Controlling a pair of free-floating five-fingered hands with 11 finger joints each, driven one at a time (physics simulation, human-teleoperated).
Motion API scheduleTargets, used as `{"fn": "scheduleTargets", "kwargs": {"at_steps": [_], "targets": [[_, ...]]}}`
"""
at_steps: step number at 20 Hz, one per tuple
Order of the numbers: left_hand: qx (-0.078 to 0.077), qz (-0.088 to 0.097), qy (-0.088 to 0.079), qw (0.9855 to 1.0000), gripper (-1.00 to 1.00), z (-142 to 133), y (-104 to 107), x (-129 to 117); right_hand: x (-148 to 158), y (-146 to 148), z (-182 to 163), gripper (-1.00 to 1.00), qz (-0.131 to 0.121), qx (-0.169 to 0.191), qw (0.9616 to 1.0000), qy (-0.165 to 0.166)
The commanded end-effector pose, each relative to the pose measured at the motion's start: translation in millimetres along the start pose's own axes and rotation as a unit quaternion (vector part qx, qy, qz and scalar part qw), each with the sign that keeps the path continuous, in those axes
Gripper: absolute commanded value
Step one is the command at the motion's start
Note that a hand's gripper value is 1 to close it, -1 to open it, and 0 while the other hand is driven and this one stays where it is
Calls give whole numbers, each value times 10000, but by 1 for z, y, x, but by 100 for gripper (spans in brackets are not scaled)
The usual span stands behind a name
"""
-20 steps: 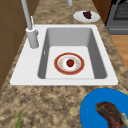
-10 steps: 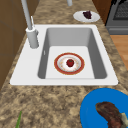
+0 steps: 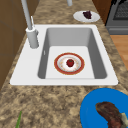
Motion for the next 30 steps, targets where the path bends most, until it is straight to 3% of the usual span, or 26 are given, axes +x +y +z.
{"fn": "scheduleTargets", "kwargs": {"at_steps": [1, 6, 12, 13, 15, 17, 20, 21, 22, 23, 24, 26, 27, 30], "targets": [[706, -173, -16, 9974, -100, 3, -16, -16, 0, 0, 0, 0, 0, 0, 10000, 0], [805, -40, 82, 9967, -100, 6, -28, -43, 0, 0, 0, 0, 0, 0, 10000, 0], [713, 74, 15, 9974, -100, 17, -47, -67, 0, 0, 0, 0, 0, 0, 10000, 0], [604, 52, -3, 9982, -100, 22, -55, -69, 0, 0, 0, 0, 0, 0, 10000, 0], [494, -108, -94, 9987, -100, 27, -66, -70, 0, 0, 0, 0, 0, 0, 10000, 0], [437, -368, -224, 9981, -100, 34, -77, -68, 0, 0, 0, 0, 0, 0, 10000, 0], [460, -784, -458, 9948, -100, 43, -92, -69, 0, 0, 0, 0, 0, 0, 10000, 0], [451, -923, -555, 9932, 100, 46, -99, -69, 0, 0, 0, 0, 0, 0, 10000, 0], [468, -1095, -585, 9912, 100, 54, -91, -62, 0, 0, 0, 0, 0, 0, 10000, 0], [582, -1196, -601, 9893, 100, 52, -83, -53, 0, 0, 0, 0, 0, 0, 10000, 0], [634, -1188, -653, 9887, 100, 52, -77, -42, 0, 0, 0, 0, 0, 0, 10000, 0], [535, -1214, -714, 9886, 100, 51, -74, -30, 0, 0, 0, 0, 0, 0, 10000, 0], [575, -1325, -719, 9869, 100, 52, -70, -26, 0, 0, 0, 0, 0, 0, 10000, 0], [698, -1464, -676, 9845, 100, 52, -64, -15, 0, 0, 0, 0, 0, 0, 10000, 0]]}}
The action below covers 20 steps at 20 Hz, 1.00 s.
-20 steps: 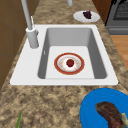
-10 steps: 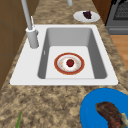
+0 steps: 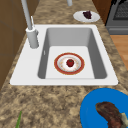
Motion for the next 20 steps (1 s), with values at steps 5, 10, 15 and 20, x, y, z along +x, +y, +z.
{"fn": "scheduleTargets", "kwargs": {"at_steps": [5, 10, 15, 20], "targets": [[-60, -108, 130, 9998, 100, 7, 18, 12, 0, 0, 0, 0, 0, 0, 10000, 0], [492, -303, 635, 9963, 100, 29, 59, 32, 0, 0, 0, 0, 0, 0, 10000, 0], [878, -348, 720, 9929, 100, 35, 94, 45, 0, 0, 0, 0, 0, 0, 10000, 0], [1115, -236, 642, 9914, 100, 46, 134, 51, 0, 0, 0, 0, 0, 0, 10000, 0]]}}
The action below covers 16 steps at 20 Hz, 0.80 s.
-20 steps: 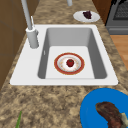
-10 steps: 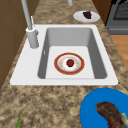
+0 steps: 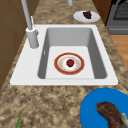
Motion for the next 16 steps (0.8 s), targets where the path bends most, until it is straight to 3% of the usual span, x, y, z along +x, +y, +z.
{"fn": "scheduleTargets", "kwargs": {"at_steps": [1, 7, 16], "targets": [[139, 40, -74, 9999, 100, 33, 36, 5, 0, 0, 0, 0, 0, 0, 10000, 0], [398, 403, -104, 9983, 100, 37, 84, 3, 0, 0, 0, 0, 0, 0, 10000, 0], [663, 891, -191, 9936, 100, 43, 154, -8, 0, 0, 0, 0, 0, 0, 10000, 0]]}}
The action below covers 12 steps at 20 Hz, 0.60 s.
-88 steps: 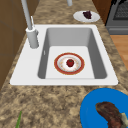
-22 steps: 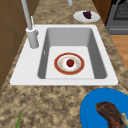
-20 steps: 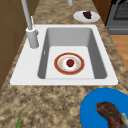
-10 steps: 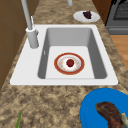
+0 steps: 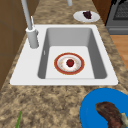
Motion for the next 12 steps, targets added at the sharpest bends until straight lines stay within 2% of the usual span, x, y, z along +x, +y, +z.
{"fn": "scheduleTargets", "kwargs": {"at_steps": [1, 7, 12], "targets": [[68, 31, -188, 9998, 100, 29, 35, 6, 0, 0, 0, 0, 0, 0, 10000, 0], [247, 350, -156, 9990, 100, 31, 82, 3, 0, 0, 0, 0, 0, 0, 10000, 0], [159, 592, -131, 9980, 100, 36, 115, -6, 0, 0, 0, 0, 0, 0, 10000, 0]]}}
